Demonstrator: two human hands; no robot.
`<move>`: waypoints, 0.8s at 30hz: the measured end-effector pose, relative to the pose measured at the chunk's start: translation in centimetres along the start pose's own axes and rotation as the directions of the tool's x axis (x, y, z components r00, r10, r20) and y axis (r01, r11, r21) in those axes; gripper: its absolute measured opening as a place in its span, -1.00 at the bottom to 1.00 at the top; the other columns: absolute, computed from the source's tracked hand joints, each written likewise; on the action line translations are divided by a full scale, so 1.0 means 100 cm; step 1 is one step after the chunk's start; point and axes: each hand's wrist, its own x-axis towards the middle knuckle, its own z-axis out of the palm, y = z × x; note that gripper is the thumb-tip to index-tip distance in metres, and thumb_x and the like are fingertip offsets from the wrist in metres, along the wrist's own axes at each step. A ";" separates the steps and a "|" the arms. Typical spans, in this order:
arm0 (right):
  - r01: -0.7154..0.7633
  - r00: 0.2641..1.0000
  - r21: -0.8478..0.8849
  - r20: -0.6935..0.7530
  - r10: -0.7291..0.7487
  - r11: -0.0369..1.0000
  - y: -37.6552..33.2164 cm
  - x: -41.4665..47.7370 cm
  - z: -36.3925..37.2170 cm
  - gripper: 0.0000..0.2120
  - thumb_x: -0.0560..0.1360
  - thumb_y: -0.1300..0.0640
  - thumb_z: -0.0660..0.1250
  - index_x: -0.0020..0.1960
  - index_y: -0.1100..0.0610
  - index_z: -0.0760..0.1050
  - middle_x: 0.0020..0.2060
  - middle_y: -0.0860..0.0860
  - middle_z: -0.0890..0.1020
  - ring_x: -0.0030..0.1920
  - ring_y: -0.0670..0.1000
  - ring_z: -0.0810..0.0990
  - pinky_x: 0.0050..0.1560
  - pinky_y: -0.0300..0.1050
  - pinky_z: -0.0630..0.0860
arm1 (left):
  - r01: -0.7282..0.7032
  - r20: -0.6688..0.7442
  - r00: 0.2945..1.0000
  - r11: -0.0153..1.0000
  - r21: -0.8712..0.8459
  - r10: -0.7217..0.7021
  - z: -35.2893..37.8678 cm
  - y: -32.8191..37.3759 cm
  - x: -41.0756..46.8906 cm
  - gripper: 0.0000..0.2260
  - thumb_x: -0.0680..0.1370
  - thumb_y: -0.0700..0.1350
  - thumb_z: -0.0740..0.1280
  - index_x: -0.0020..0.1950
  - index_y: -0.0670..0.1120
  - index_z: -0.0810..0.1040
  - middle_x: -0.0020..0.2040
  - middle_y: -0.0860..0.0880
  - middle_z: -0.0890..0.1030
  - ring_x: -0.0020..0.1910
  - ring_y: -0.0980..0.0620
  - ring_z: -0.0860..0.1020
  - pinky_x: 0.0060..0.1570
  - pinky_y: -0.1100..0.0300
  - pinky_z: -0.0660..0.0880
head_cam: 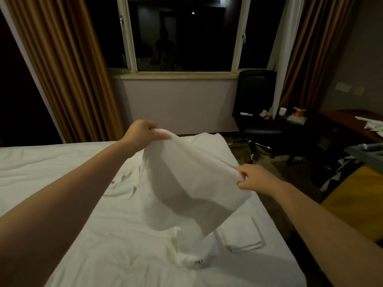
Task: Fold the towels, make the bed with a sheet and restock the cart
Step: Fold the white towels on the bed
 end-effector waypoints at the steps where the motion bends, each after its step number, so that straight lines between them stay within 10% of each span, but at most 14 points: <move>1: 0.017 1.000 -0.057 0.015 -0.016 0.998 0.000 0.000 0.004 -0.81 0.40 0.02 0.37 -0.06 0.10 0.53 -0.11 -0.05 0.53 -0.08 0.03 0.53 0.01 -0.02 0.53 | -0.004 0.000 1.000 1.000 0.023 0.004 -0.003 -0.007 -0.001 -0.81 0.43 -0.07 0.48 -0.32 -0.10 0.56 -0.37 0.00 0.51 -0.34 0.08 0.48 -0.32 0.23 0.40; 5: 0.021 1.000 -0.222 -0.005 -0.022 0.975 0.002 0.001 0.016 -0.68 0.43 -0.17 0.35 0.02 0.05 0.56 0.00 -0.10 0.49 0.05 -0.05 0.44 0.14 -0.03 0.41 | 0.022 -0.018 1.000 0.992 0.127 -0.020 -0.026 -0.039 -0.005 -0.87 0.54 -0.11 0.35 -0.15 -0.14 0.61 -0.17 -0.10 0.59 -0.14 -0.04 0.51 -0.07 0.05 0.44; 24: 0.122 0.883 0.410 -0.460 0.090 0.904 -0.118 0.047 -0.011 -0.80 0.47 0.21 0.42 0.06 0.24 0.64 -0.02 0.07 0.66 -0.08 -0.10 0.51 0.01 -0.29 0.34 | 0.133 -0.161 0.982 0.965 0.224 -0.098 -0.122 -0.152 -0.035 -0.82 0.53 -0.26 0.34 0.11 -0.21 0.64 0.02 -0.15 0.63 -0.14 -0.10 0.57 -0.14 0.11 0.54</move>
